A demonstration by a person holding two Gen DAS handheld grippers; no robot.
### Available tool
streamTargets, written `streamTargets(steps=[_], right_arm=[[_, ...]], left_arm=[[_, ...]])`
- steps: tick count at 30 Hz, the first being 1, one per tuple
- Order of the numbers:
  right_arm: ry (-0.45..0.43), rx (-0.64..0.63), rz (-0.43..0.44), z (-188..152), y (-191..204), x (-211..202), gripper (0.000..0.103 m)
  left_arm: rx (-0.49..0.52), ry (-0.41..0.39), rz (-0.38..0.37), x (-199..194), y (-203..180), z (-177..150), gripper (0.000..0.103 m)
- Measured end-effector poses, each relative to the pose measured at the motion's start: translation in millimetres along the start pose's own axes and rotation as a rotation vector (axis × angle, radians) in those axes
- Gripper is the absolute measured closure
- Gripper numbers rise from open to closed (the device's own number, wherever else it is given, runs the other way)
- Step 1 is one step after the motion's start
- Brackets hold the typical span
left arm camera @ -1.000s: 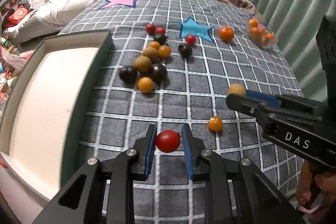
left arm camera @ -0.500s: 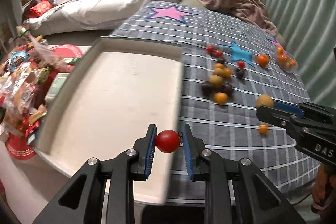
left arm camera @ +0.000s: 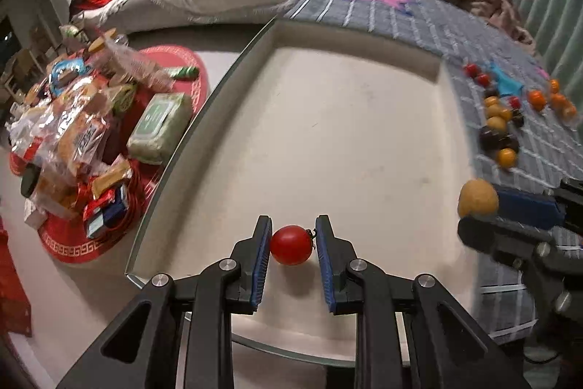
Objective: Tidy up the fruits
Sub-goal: 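Carry both fruits over the white tray and open both tools to drop them, then grasp the orange tomato with left tool while right tool grasps another orange tomato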
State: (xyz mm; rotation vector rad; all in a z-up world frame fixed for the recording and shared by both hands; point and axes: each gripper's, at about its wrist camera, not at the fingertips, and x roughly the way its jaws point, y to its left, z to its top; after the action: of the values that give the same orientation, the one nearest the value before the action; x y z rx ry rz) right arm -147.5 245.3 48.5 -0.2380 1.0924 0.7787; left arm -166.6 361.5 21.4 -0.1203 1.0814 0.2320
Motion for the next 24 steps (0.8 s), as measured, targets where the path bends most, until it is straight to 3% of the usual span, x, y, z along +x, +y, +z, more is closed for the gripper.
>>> streamTargets(steps=[8, 9, 10, 11, 13, 18, 24], right_arm=[[0.074, -0.079, -0.051, -4.1, 14.9, 32.5, 0.073], [0.073, -0.087, -0.056, -4.0, 17.1, 33.0, 0.067], [0.067, -0.096, -0.070, -4.1, 17.8, 31.9, 0.066], [0.060, -0.103, -0.080, -4.2, 17.8, 30.1, 0.064], [0.049, -0.101, -0.076, -3.6, 16.6, 25.0, 0.046], [-0.017, -0.087, -0.110, -0.7, 12.4, 1.9, 0.024], [-0.093, -0.043, -0.182, -9.1, -11.5, -32.0, 0.023]], left_arm=[[0.012, -0.003, 0.007, 6.7, 0.2, -0.6, 0.073], [0.010, -0.004, 0.010, 7.0, 0.6, -0.2, 0.063], [0.002, -0.004, 0.038, 8.1, 2.7, 0.3, 0.040], [-0.010, -0.012, 0.058, 8.9, 6.5, 0.5, 0.026], [-0.040, -0.030, 0.046, 7.5, 13.4, -0.4, 0.024], [-0.071, -0.016, 0.028, 5.8, 18.3, 0.6, 0.024], [-0.040, -0.054, -0.006, -15.3, 0.5, 4.0, 0.024]])
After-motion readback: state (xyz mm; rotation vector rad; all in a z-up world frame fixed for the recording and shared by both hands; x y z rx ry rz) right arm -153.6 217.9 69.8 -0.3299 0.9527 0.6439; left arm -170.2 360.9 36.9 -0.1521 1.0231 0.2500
